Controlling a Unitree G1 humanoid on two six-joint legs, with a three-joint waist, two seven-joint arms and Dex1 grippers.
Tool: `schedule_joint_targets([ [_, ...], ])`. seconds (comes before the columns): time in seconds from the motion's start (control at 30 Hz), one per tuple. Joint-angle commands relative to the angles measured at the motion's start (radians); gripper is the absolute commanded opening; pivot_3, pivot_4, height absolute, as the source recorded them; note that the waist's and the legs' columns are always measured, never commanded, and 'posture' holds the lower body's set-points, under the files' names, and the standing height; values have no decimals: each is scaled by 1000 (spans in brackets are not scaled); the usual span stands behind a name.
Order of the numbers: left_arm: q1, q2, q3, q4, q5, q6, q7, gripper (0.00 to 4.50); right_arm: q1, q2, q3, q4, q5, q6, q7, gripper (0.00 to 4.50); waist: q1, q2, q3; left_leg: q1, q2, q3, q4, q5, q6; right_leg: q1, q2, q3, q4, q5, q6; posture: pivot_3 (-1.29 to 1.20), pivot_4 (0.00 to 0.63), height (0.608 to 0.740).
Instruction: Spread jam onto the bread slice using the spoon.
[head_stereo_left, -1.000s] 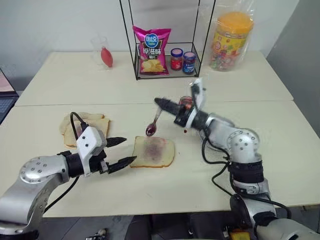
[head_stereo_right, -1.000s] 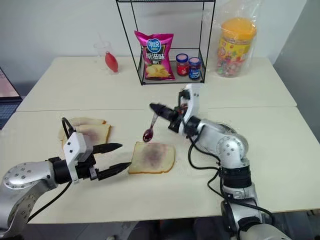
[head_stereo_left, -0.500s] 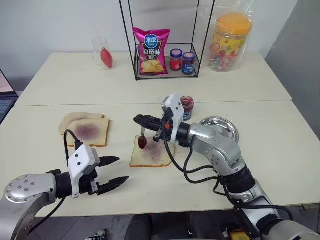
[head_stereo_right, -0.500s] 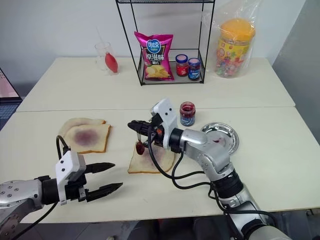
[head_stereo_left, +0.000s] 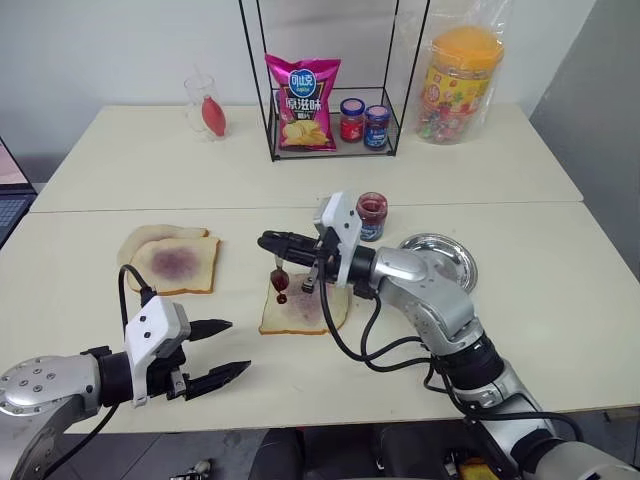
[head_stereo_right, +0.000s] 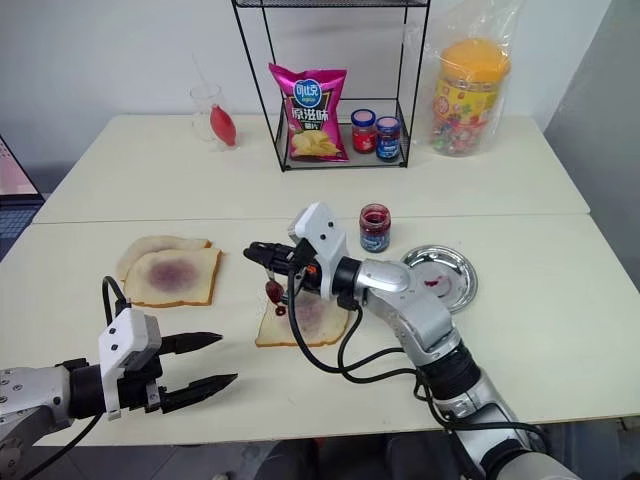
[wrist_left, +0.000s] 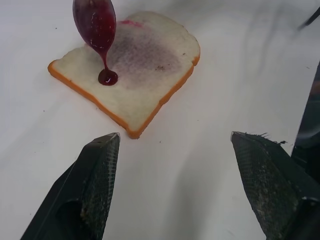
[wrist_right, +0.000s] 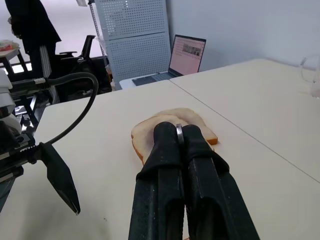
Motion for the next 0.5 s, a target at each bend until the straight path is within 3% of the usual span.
schedule_joint_targets([
  [0.03, 0, 9, 28, -8, -1, -18, -4, 3702, 2, -4, -7, -17, -27, -59, 33, 18, 0, 0, 0, 0, 0, 0, 0, 0, 0, 0, 0, 0, 0, 0, 0, 0, 150, 740],
  [0.13, 4, 9, 34, -9, -2, -17, -6, 3702, 6, 5, -36, -10, -10, -33, 29, 18, 0, -1, -1, 0, 0, 0, 0, 0, 0, 0, 0, 0, 0, 0, 0, 0, 150, 740],
  [0.33, 8, 6, 36, -12, -2, -16, -3, 3702, -19, 97, -222, 59, 213, 288, -65, 18, 0, -3, -2, 1, 0, -1, 0, 0, 0, 1, 0, 0, 1, 0, 0, 0, 150, 740],
  [0.5, 8, 7, 37, -6, -4, -18, -8, 3702, -64, 157, -322, 174, 263, 380, -136, 18, -1, -3, -2, 1, 0, 0, 0, 0, 0, 1, 0, 0, 1, 0, 0, 0, 150, 740],
])
